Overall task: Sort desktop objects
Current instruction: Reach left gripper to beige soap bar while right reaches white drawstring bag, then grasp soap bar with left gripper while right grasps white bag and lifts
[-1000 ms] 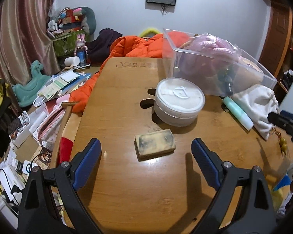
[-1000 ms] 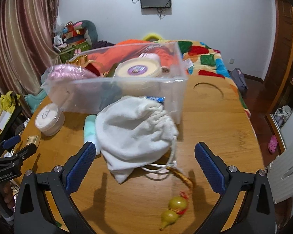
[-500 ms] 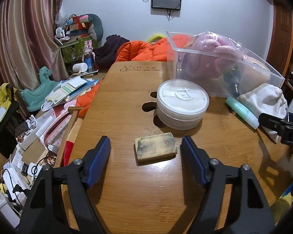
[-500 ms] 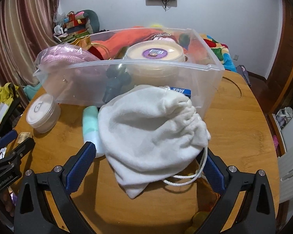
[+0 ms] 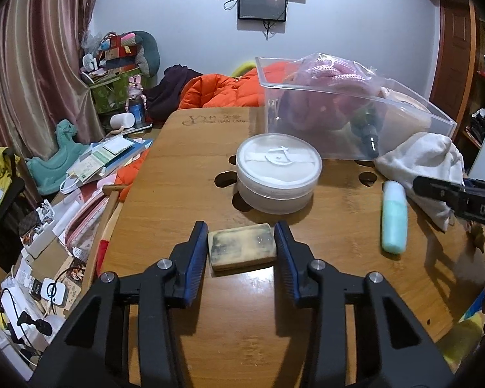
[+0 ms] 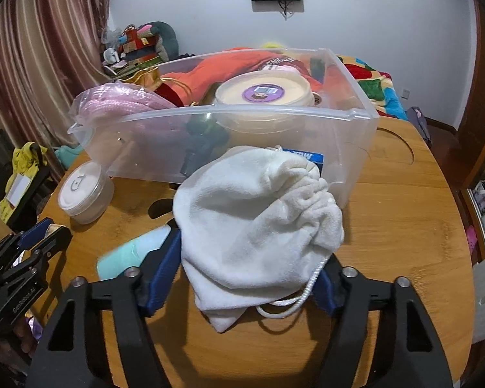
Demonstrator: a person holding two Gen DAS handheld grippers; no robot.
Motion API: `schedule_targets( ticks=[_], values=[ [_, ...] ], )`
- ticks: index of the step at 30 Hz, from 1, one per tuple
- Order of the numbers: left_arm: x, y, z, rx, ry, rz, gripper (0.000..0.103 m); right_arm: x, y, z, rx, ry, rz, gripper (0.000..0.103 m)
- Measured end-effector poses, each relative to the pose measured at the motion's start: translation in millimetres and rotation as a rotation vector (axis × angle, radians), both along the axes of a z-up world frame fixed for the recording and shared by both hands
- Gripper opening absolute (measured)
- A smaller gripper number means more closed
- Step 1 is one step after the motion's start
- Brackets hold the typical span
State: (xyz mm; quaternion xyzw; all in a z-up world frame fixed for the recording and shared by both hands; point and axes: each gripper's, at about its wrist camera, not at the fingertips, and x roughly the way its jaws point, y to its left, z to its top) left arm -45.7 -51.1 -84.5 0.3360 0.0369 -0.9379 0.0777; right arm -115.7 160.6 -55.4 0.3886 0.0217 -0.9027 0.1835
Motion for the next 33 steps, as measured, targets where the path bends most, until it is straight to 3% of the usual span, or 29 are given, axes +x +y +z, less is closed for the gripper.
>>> schedule_targets(
  ticks=[2,8,13,14,22,33],
  values=[
    [2.4,-0.3,0.7,0.014,-0.002,-0.007,0.041,0.3,2.2,4.5,-0.003,0.006,-0.003,0.045],
    [7.5,-3.3,3.8,0.084,-0.002,-0.022,0.041,-0.2,11.9,8.1,-0.065,-0.016,0.007,0.035],
    [14.4,2.7,12.7,0.083,0.023,-0.029,0.041,5.8,20.6,13.3,-0.129,-0.02,0.019,0.028],
    [15.1,4.4,14.7,0.082,0.03,-0.032,0.041,7.1,23.1,15.1,-0.136,-0.015,0.015,0.02],
    [22.0,15.5,32.5,0.087,0.078,-0.081,0.041,22.7,21.4,24.1,-0.116,0.031,0.028,0.02],
    [20.7,20.8,53.9,0.094,0.122,-0.1,0.041,26.7,34.4,42.1,-0.245,0.033,0.059,0.018]
  ],
)
